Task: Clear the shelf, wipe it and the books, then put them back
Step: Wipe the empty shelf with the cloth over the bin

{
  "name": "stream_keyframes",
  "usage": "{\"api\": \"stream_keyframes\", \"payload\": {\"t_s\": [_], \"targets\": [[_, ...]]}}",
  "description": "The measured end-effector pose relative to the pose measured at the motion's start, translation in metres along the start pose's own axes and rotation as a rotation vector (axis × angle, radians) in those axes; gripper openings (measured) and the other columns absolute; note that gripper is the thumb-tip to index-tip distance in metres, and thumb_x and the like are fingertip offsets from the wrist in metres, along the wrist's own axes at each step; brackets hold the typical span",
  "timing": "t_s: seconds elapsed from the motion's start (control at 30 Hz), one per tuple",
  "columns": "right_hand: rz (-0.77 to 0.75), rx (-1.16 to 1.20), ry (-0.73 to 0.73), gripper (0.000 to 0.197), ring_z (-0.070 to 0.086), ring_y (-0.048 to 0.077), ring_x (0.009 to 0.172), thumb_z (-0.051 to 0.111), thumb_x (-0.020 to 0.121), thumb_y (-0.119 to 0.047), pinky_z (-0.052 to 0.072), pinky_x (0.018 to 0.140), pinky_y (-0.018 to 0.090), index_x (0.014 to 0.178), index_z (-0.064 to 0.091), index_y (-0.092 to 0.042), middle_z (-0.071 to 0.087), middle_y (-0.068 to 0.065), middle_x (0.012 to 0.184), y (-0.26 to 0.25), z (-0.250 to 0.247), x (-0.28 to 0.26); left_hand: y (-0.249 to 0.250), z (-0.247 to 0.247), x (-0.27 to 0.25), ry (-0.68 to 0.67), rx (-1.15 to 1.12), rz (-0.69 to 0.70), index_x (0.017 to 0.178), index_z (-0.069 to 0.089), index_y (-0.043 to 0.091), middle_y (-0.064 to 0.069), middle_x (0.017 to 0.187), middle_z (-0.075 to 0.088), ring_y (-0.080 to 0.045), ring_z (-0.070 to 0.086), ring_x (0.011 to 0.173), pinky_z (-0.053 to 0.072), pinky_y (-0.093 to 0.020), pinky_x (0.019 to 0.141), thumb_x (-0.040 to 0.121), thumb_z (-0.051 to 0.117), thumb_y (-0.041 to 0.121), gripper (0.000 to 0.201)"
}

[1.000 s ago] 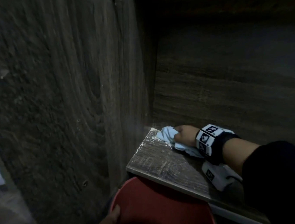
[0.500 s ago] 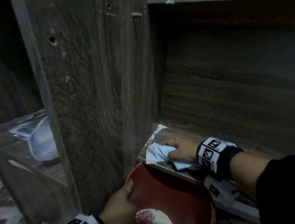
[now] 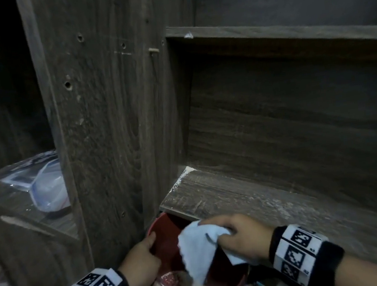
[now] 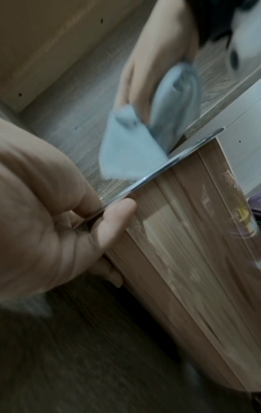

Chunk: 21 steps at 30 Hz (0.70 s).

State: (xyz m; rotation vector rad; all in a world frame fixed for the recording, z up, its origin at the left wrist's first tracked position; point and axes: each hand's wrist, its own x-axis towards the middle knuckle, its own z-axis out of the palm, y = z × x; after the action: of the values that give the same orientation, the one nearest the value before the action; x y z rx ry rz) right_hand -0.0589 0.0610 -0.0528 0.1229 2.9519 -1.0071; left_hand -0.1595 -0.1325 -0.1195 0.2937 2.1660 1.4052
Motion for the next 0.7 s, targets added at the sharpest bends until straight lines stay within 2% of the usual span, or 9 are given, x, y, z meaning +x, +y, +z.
{"api": "stream_keyframes", "payload": {"t_s": [0.1,0.2,0.27,0.37,0.47,0.5,0.57,0.63,0.7], "targets": [[0.022,0.123,0.266,0.036,0.055,-0.009,0.096,0.055,0.093,-0.003,0.035,0.078,-0.003,0.115,0.055,-0.032,0.058,-0.02,0.11,0.01,-0.042,-0.009,-0.002,0.001,0.003,0.012,-0.01,-0.005,0.151,0.022,0.026,-0.011,0.045,0.06,-0.018,0.05,0.028,0.04,-0.024,0.027,0.092,0.037,-0.005,0.067],[0.136,0.13,0.668,0.034,0.056,0.013,0.107,0.058,0.091,-0.006,0.04,0.085,0.016,0.118,0.058,-0.027,0.062,-0.004,0.115,0.048,-0.096,-0.024,-0.004,0.002,0.006,0.022,-0.026,-0.003,0.15,0.025,0.026,-0.018,0.06,0.063,-0.019,0.052,0.031,0.041,-0.024,0.027,0.093,0.041,-0.002,0.066],[0.29,0.022,0.776,0.032,0.056,0.018,0.106,0.058,0.092,-0.015,0.04,0.089,0.027,0.124,0.059,-0.023,0.062,0.002,0.119,0.084,-0.118,-0.041,-0.004,0.002,0.007,0.036,-0.007,0.002,0.15,0.025,0.025,-0.02,0.067,0.065,-0.019,0.053,0.032,0.041,-0.024,0.028,0.093,0.042,-0.002,0.065],[0.594,-0.291,0.429,0.04,0.049,0.021,0.123,0.061,0.089,-0.04,0.037,0.101,0.032,0.127,0.057,-0.03,0.05,0.004,0.138,0.133,-0.123,-0.058,-0.003,0.003,0.007,0.042,0.003,0.01,0.15,0.026,0.025,-0.027,0.063,0.065,-0.021,0.051,0.03,0.04,-0.024,0.027,0.093,0.042,-0.003,0.065],[0.77,-0.548,0.102,0.045,0.028,0.022,0.14,0.046,0.093,-0.054,0.025,0.113,0.033,0.135,0.046,-0.039,0.028,0.0,0.153,0.156,-0.112,-0.058,-0.005,0.004,0.011,0.042,-0.019,0.015,0.148,0.032,0.018,-0.025,0.07,0.068,-0.025,0.059,0.042,0.048,-0.028,0.035,0.091,0.048,-0.005,0.064],[0.765,-0.547,0.067,0.045,0.026,0.022,0.142,0.042,0.097,-0.048,0.023,0.112,0.03,0.14,0.042,-0.032,0.027,0.003,0.155,0.158,-0.111,-0.055,-0.006,0.005,0.012,0.047,-0.006,0.031,0.146,0.035,0.014,-0.025,0.088,0.07,-0.026,0.065,0.059,0.055,-0.03,0.052,0.088,0.052,-0.007,0.064],[0.757,-0.526,0.054,0.047,0.028,0.023,0.141,0.038,0.102,-0.035,0.023,0.11,0.026,0.145,0.035,-0.016,0.031,0.009,0.153,0.166,-0.111,-0.041,-0.007,0.006,0.015,0.056,0.033,0.04,0.144,0.039,0.007,-0.02,0.119,0.064,-0.023,0.063,0.092,0.05,-0.029,0.088,0.084,0.055,-0.012,0.065],[0.765,-0.512,0.036,0.052,0.031,0.028,0.14,0.038,0.103,-0.033,0.025,0.11,0.029,0.148,0.028,-0.009,0.033,0.014,0.152,0.17,-0.114,-0.028,-0.004,0.006,0.012,0.05,0.047,0.027,0.141,0.042,0.005,-0.017,0.126,0.06,-0.019,0.059,0.097,0.042,-0.024,0.092,0.083,0.054,-0.015,0.063],[0.77,-0.456,0.083,0.053,0.035,0.031,0.138,0.04,0.102,-0.033,0.029,0.107,0.029,0.144,0.033,-0.002,0.038,0.018,0.148,0.167,-0.113,-0.013,-0.004,0.005,0.012,0.051,0.067,0.035,0.14,0.045,0.007,-0.014,0.13,0.058,-0.017,0.057,0.104,0.038,-0.021,0.093,0.082,0.055,-0.016,0.062]]}}
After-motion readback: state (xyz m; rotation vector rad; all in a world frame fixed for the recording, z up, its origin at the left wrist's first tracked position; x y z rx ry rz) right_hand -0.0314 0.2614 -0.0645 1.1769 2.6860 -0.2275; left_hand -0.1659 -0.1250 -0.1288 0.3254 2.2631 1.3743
